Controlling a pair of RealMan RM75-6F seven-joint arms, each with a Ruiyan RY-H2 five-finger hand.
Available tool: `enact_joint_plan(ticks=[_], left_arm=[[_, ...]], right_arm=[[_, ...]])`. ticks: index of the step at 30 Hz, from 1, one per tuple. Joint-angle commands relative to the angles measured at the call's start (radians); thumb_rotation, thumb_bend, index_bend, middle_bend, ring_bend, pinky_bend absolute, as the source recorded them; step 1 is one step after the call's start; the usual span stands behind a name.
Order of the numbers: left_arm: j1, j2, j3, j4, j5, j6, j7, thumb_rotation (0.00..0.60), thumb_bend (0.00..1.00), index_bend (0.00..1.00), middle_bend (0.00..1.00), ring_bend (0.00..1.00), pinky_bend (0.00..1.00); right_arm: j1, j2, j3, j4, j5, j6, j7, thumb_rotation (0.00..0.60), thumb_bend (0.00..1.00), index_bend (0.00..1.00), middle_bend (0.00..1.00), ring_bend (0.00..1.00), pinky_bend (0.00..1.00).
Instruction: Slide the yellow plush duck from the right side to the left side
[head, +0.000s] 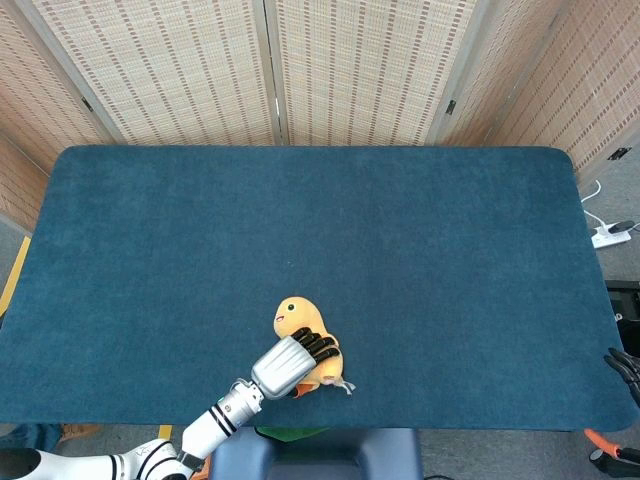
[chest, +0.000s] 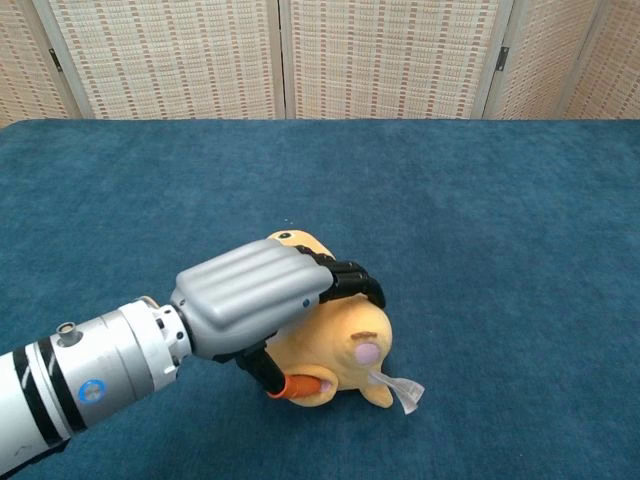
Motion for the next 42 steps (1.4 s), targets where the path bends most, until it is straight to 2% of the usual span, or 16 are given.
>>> enact_joint_plan(ticks=[1,2,3,8,14,18,23,28,31,34,36,38,40,41,42], left_arm=[[0.010,-0.040,0.039,0.081,0.091,0.114,-0.066,0.600,0.63,0.71,0.81,0.73,1.00],[0.011,-0.041,0.046,0.092,0.107,0.134,-0.077,0.600,0.66,0.73,0.84,0.76,1.00],[0.024,-0.022,0.062,0.105,0.169,0.224,-0.072,0.600,0.67,0.74,0.85,0.77,1.00],[0.072,0.090,0.121,0.080,0.287,0.412,-0.070,0.600,0.68,0.74,0.85,0.78,1.00],[0.155,0.276,0.194,0.043,0.350,0.563,-0.047,0.600,0.67,0.74,0.86,0.78,1.00],[0.219,0.360,0.256,0.128,0.353,0.632,-0.102,0.600,0.67,0.74,0.86,0.78,1.00],[0.276,0.351,0.286,0.290,0.324,0.687,-0.231,0.600,0.67,0.74,0.86,0.78,1.00],[0.281,0.279,0.275,0.462,0.314,0.735,-0.412,0.600,0.64,0.73,0.84,0.76,1.00],[0.282,0.246,0.277,0.544,0.302,0.730,-0.479,0.600,0.62,0.71,0.81,0.74,0.99],[0.286,0.235,0.296,0.593,0.306,0.727,-0.533,0.600,0.51,0.59,0.74,0.71,0.86],[0.292,0.235,0.311,0.604,0.303,0.714,-0.564,0.600,0.43,0.43,0.65,0.64,0.76],[0.294,0.240,0.320,0.594,0.294,0.692,-0.580,0.600,0.37,0.21,0.49,0.50,0.65],[0.294,0.253,0.324,0.559,0.277,0.657,-0.591,0.600,0.32,0.05,0.33,0.36,0.54],[0.292,0.261,0.324,0.538,0.268,0.643,-0.593,0.600,0.29,0.01,0.23,0.27,0.48],[0.290,0.271,0.321,0.510,0.258,0.629,-0.593,0.600,0.28,0.00,0.18,0.22,0.45]], right_arm=[[0.001,0.001,0.000,-0.004,-0.004,0.000,-0.005,0.600,0.09,0.00,0.00,0.00,0.00],[0.001,0.002,-0.001,-0.007,-0.007,0.000,-0.008,0.600,0.09,0.00,0.00,0.00,0.00],[0.004,0.004,-0.005,-0.017,-0.021,0.004,-0.023,0.600,0.09,0.00,0.00,0.00,0.00],[0.007,0.022,-0.012,-0.073,-0.050,0.011,-0.084,0.600,0.09,0.00,0.00,0.00,0.00],[0.018,0.040,-0.023,-0.152,-0.094,0.017,-0.174,0.600,0.09,0.00,0.00,0.00,0.00],[0.027,0.053,-0.035,-0.226,-0.129,0.014,-0.255,0.600,0.09,0.00,0.00,0.00,0.00],[0.038,0.072,-0.046,-0.326,-0.159,-0.010,-0.362,0.600,0.09,0.00,0.00,0.00,0.00],[0.055,0.088,-0.054,-0.430,-0.194,-0.039,-0.472,0.600,0.09,0.00,0.00,0.00,0.00],[0.059,0.093,-0.056,-0.475,-0.203,-0.052,-0.519,0.600,0.10,0.00,0.00,0.00,0.00],[0.055,0.097,-0.052,-0.503,-0.198,-0.055,-0.551,0.600,0.10,0.00,0.00,0.00,0.00],[0.054,0.096,-0.050,-0.516,-0.199,-0.055,-0.566,0.600,0.11,0.00,0.00,0.00,0.00],[0.054,0.094,-0.051,-0.522,-0.203,-0.056,-0.575,0.600,0.11,0.00,0.00,0.00,0.00],[0.056,0.091,-0.053,-0.527,-0.211,-0.059,-0.582,0.600,0.11,0.00,0.00,0.00,0.00],[0.057,0.090,-0.053,-0.528,-0.215,-0.058,-0.585,0.600,0.11,0.00,0.00,0.00,0.00],[0.057,0.089,-0.054,-0.527,-0.219,-0.056,-0.587,0.600,0.11,0.00,0.00,0.00,0.00]])
